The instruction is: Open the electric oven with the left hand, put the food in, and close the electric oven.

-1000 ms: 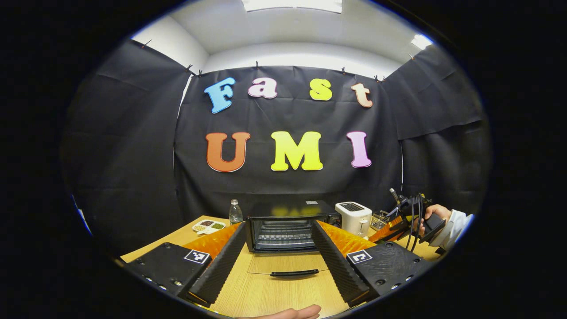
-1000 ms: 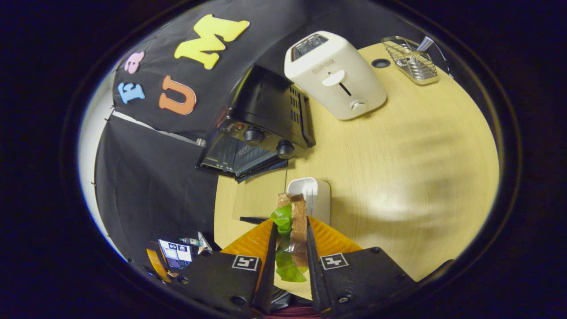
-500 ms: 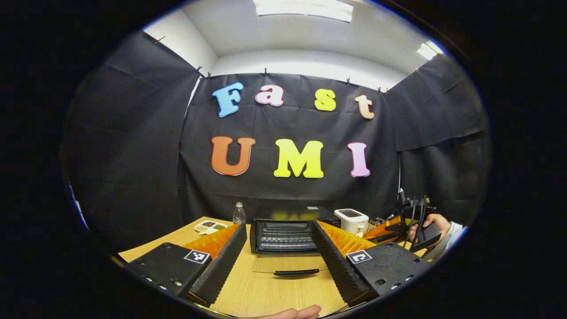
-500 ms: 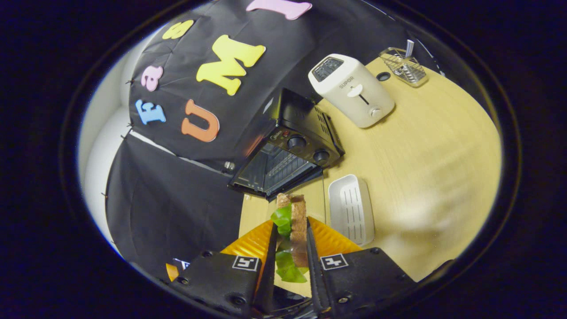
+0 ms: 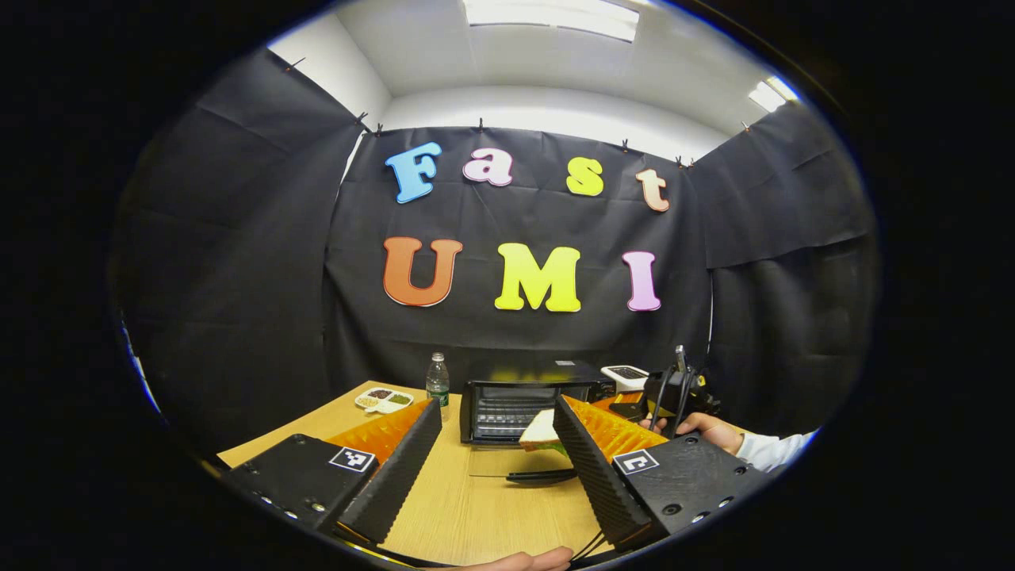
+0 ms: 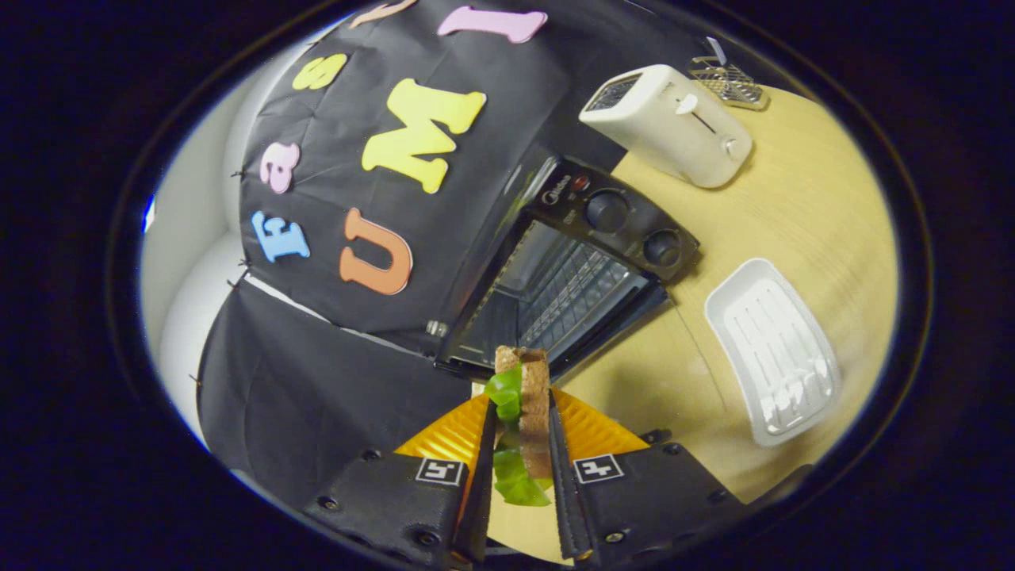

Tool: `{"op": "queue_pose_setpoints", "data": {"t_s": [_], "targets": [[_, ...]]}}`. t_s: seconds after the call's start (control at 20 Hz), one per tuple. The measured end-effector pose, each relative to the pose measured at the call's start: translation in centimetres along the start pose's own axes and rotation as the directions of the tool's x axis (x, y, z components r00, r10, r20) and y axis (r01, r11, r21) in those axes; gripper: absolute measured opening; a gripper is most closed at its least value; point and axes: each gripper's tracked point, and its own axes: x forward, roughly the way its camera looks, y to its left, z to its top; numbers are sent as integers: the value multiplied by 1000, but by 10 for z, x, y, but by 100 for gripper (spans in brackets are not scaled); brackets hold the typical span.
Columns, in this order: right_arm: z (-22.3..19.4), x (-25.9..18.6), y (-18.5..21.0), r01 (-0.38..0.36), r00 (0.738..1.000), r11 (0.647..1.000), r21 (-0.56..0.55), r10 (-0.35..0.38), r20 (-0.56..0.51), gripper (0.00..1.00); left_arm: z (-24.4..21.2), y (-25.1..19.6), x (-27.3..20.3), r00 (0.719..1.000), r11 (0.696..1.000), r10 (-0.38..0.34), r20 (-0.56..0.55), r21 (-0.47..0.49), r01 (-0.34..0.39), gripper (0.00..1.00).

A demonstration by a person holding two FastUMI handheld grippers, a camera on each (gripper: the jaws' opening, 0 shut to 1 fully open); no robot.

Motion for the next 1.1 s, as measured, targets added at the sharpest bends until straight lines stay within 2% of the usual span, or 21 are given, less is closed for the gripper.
{"op": "queue_pose_setpoints", "data": {"t_s": [0.05,0.15,0.2,0.25,0.4,0.45,0.5,0.55,0.6,0.65,0.85,0.9,0.95,1.0,1.05,1.1], "targets": [[-1,11,5,-18,1000,1000,3,18,23,37,-2,2,0,1000,1000,2,-7,4,-2,93],[-2,36,11,-32,997,999,-21,33,69,40,-7,5,3,1000,1000,0,-24,15,0,93],[0,49,9,-23,995,999,-41,27,96,31,-10,7,2,999,1000,5,-33,23,-5,93],[4,61,7,-12,991,998,-65,20,133,42,-13,10,3,999,1000,7,-39,31,-6,93],[20,94,7,-8,966,996,-93,31,256,41,-20,10,5,999,999,-1,-52,50,3,93],[14,103,7,-5,970,995,-103,30,240,27,-22,13,5,998,998,5,-60,57,-2,93],[3,106,10,-15,983,993,-116,36,182,40,-22,17,4,998,998,14,-67,60,-10,93],[-4,110,12,-11,989,989,-145,32,145,43,-21,20,4,998,998,22,-65,54,-19,93],[-2,109,6,14,990,984,-178,11,140,34,-19,22,4,998,999,20,-61,42,-17,94],[4,105,8,34,989,980,-196,-5,146,43,-20,22,4,998,999,13,-59,30,-12,93],[6,94,-1,66,993,976,-208,-44,109,43,-30,25,9,997,1000,15,-75,3,-15,94],[8,93,-5,66,994,976,-205,-46,104,34,-34,25,9,996,1000,15,-85,2,-15,93],[8,91,-8,62,994,977,-206,-42,100,49,-37,24,10,995,1000,16,-96,4,-15,94],[8,91,-9,53,995,977,-204,-35,92,38,-42,25,13,994,1000,18,-106,9,-17,94],[7,90,-8,40,996,979,-201,-24,82,54,-45,26,15,993,1000,20,-113,14,-19,93],[6,90,-9,41,997,978,-203,-28,69,54,-46,24,14,993,1000,21,-119,17,-19,93]]}}
